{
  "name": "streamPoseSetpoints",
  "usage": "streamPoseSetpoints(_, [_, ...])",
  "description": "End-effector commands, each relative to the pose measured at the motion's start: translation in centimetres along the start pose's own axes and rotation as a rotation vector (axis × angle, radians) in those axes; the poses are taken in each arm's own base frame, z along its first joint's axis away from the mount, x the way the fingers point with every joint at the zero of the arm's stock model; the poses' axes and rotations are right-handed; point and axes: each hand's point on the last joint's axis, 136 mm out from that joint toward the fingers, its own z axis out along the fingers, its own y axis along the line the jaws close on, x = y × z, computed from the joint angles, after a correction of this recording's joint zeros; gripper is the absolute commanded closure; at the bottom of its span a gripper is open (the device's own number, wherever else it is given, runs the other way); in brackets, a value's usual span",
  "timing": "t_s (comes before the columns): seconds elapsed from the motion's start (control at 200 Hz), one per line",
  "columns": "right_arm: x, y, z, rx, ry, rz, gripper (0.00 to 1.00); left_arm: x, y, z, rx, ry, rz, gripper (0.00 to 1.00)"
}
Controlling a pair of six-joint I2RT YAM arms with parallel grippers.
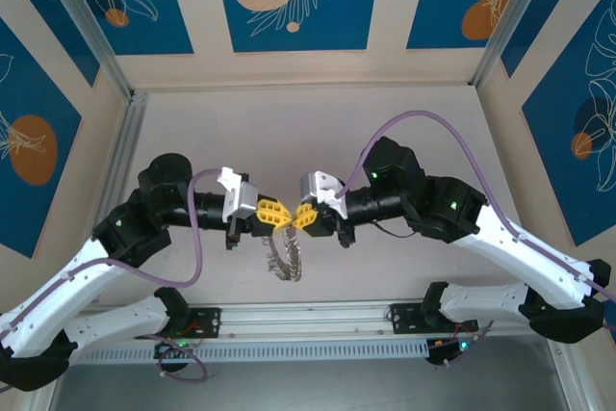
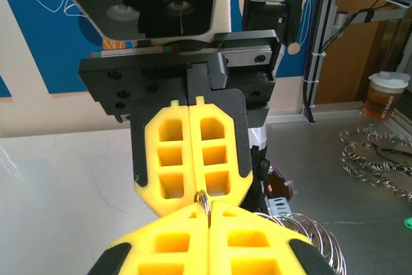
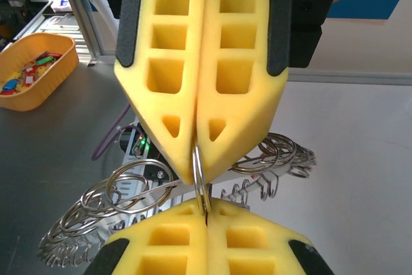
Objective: Put the keys on the keyring
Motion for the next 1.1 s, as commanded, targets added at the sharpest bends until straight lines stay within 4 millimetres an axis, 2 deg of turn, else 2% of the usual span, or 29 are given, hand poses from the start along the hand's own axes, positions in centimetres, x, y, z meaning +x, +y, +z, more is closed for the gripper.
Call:
streamPoseSetpoints(0.0, [0.8, -0.7, 0.9, -0.016, 0.016, 0.051, 1.00, -3.2, -1.5, -0.6, 0.074, -0.119, 0.087, 1.00])
streamPoseSetpoints(0.205, [0.5, -1.2, 0.8, -0.032, -0.003, 0.090, 1.00, -3.3, -1.9, -0.6, 0.099, -0.125, 0.089, 1.00])
streamPoseSetpoints(0.585, [-0.7, 1.3, 0.3, -0.165, -0.100, 0.042, 1.00, -3.6, -2.1, -1.0, 0.087, -0.155, 0.095, 1.00])
streamPoseSetpoints(1.095, [-0.7, 1.7, 1.5, -0.178, -0.093, 0.037, 1.00, -3.7, -1.6, -0.6, 0.093, -0.196, 0.088, 1.00])
